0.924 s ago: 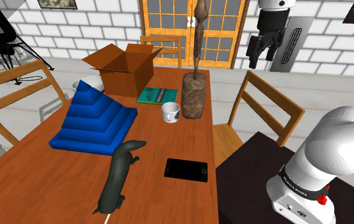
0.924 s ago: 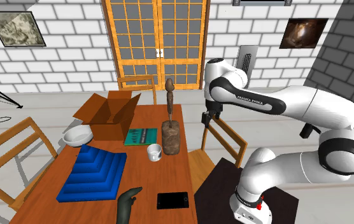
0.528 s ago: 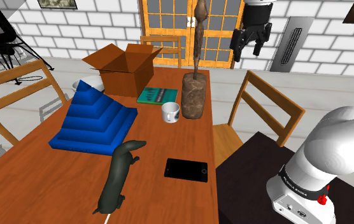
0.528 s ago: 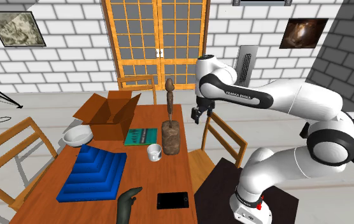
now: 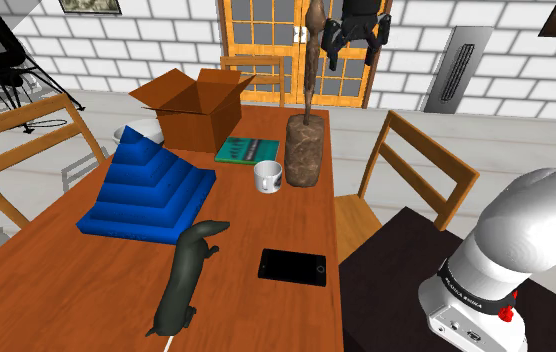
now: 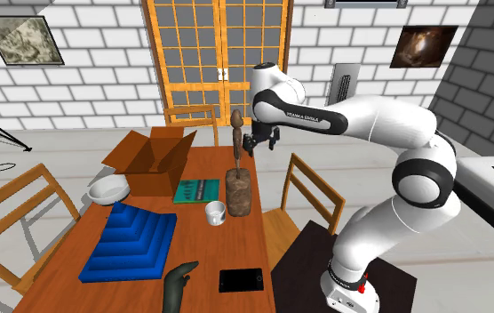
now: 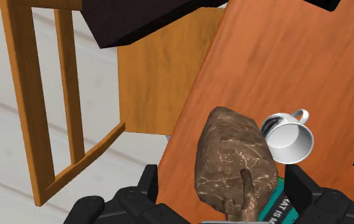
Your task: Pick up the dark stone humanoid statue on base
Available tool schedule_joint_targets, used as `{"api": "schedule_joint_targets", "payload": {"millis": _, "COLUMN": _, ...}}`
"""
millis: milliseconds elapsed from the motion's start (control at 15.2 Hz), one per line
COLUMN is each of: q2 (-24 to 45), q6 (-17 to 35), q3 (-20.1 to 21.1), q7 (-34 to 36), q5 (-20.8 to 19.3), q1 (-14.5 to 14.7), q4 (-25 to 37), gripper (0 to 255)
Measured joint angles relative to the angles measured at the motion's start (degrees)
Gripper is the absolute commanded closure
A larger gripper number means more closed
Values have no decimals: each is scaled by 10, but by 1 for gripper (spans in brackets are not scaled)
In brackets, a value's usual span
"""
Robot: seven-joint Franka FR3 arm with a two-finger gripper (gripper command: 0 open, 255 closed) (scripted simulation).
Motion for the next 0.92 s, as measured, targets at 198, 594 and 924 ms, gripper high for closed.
{"api": "schedule_joint_targets", "payload": {"millis": 198, "q2": 56, "q6": 7, "q3": 15, "q7": 52, "q5": -5, "q1": -8, "q4": 64, "gripper": 0}}
{"api": "schedule_joint_targets", "payload": {"millis": 594, "q2": 168, "q6": -2, "q3": 31, "q7": 144, "q5": -29, "q1": -22, "q4": 214, "gripper": 0}}
{"api": "schedule_joint_targets", "payload": {"millis": 924, "q2": 188, "q6": 19, "q3": 33, "q7": 169, "q5": -35, "q1": -24, "q4": 219, "gripper": 0}}
